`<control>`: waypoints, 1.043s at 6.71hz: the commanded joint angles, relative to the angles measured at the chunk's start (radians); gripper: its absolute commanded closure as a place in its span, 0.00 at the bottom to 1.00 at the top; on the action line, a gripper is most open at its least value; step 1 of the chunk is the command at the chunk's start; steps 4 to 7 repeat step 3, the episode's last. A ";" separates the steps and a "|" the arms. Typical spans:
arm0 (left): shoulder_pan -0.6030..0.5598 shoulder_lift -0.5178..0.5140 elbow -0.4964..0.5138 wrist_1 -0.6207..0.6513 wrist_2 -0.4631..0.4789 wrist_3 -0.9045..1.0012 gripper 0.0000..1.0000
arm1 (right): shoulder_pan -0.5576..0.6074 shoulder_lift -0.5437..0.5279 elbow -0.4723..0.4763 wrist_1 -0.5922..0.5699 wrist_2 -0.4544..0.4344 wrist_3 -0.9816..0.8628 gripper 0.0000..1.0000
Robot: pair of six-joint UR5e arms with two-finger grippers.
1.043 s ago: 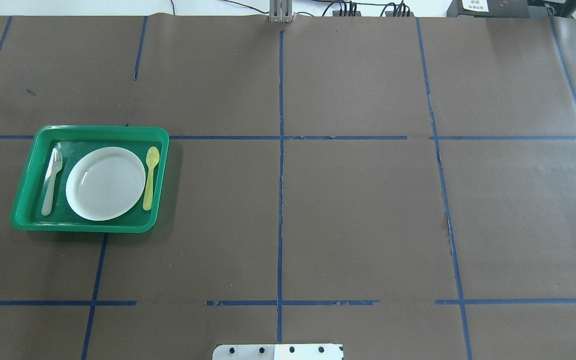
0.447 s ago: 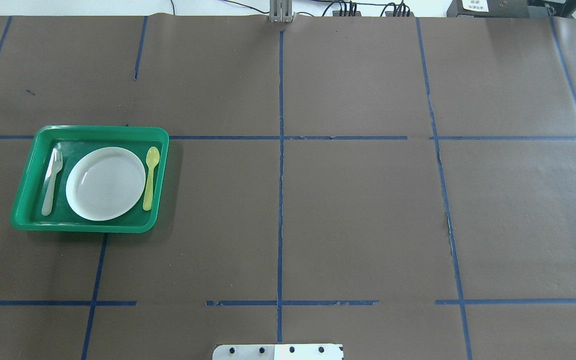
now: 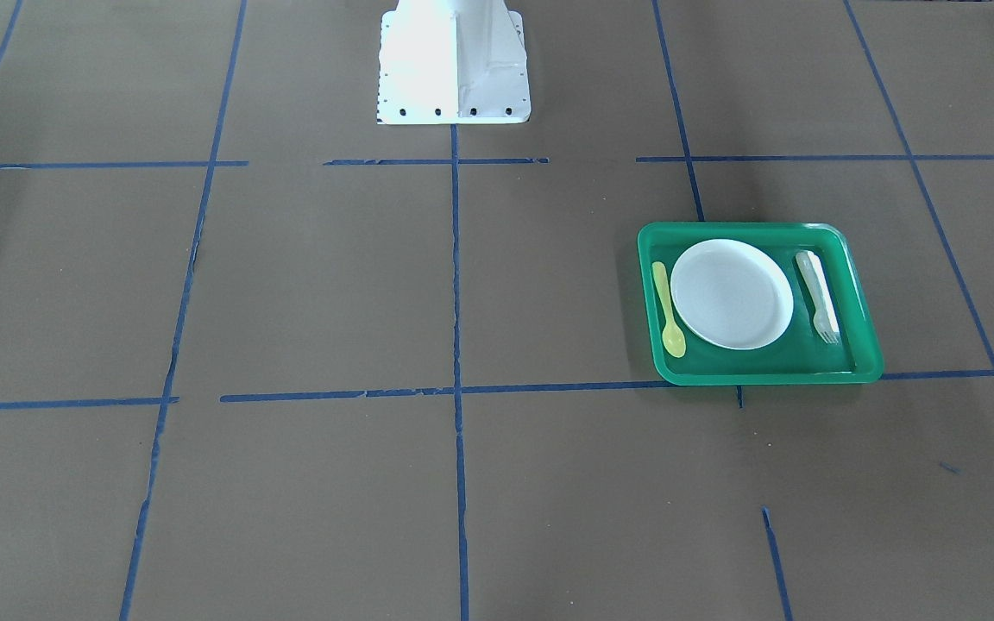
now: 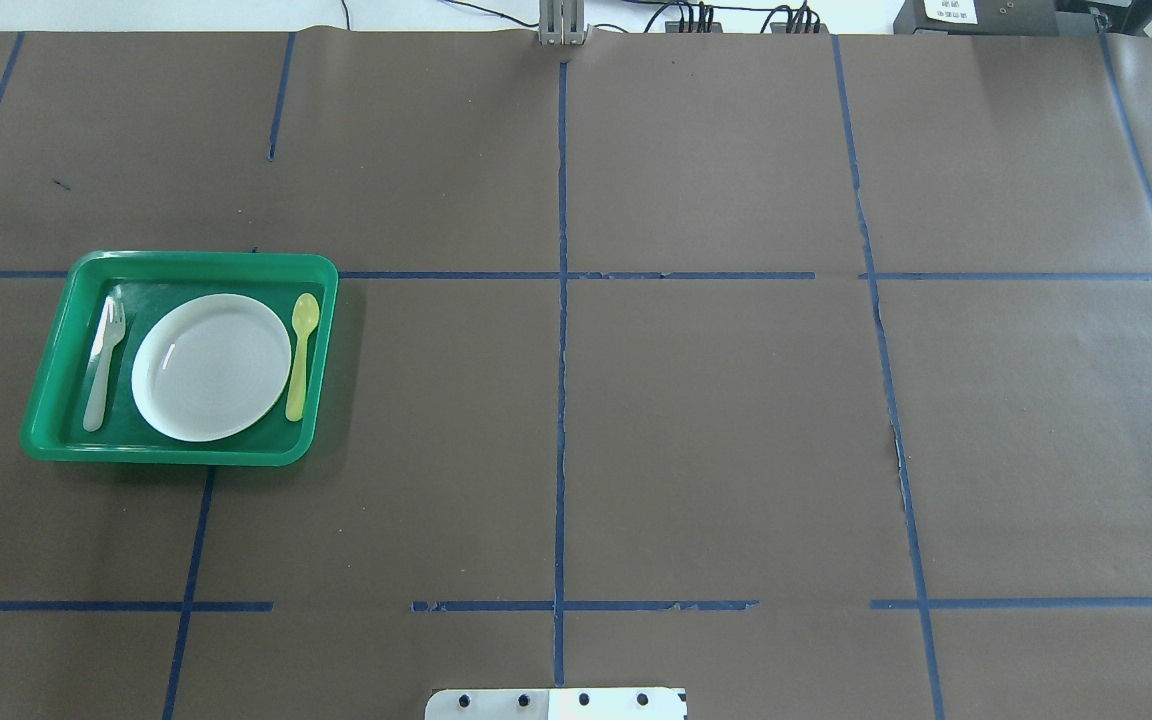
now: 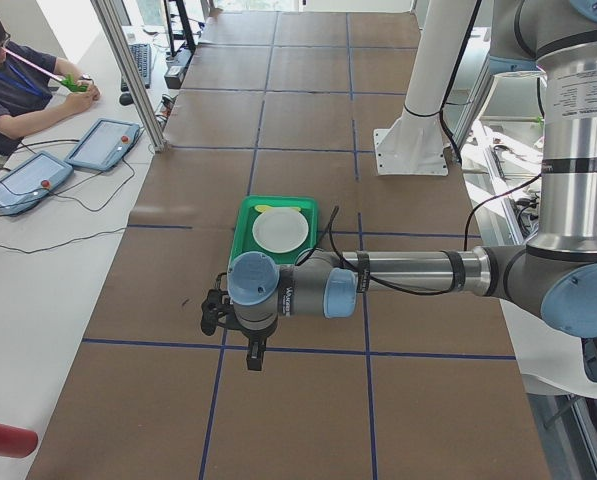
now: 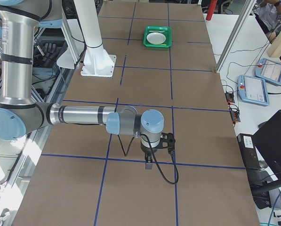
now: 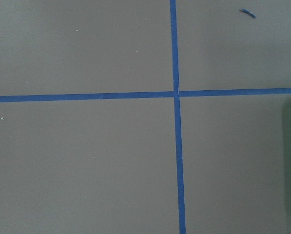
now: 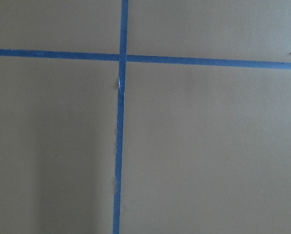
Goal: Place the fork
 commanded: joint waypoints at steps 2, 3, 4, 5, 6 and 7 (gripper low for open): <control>0.000 -0.001 -0.004 0.000 0.000 -0.001 0.00 | 0.000 0.000 0.000 0.000 0.000 0.001 0.00; 0.000 -0.001 -0.006 0.000 0.000 -0.001 0.00 | 0.000 0.000 0.000 0.000 0.000 0.001 0.00; 0.000 -0.001 -0.006 0.000 0.000 -0.001 0.00 | 0.000 0.000 0.000 0.000 0.000 0.001 0.00; 0.000 -0.001 -0.006 0.000 0.000 -0.001 0.00 | 0.000 0.000 0.000 0.000 0.000 0.001 0.00; 0.000 -0.001 -0.006 0.000 0.000 -0.001 0.00 | 0.000 0.000 0.000 0.000 0.000 0.001 0.00; 0.000 -0.001 -0.006 0.000 0.000 -0.001 0.00 | 0.000 0.000 0.000 0.000 0.000 0.001 0.00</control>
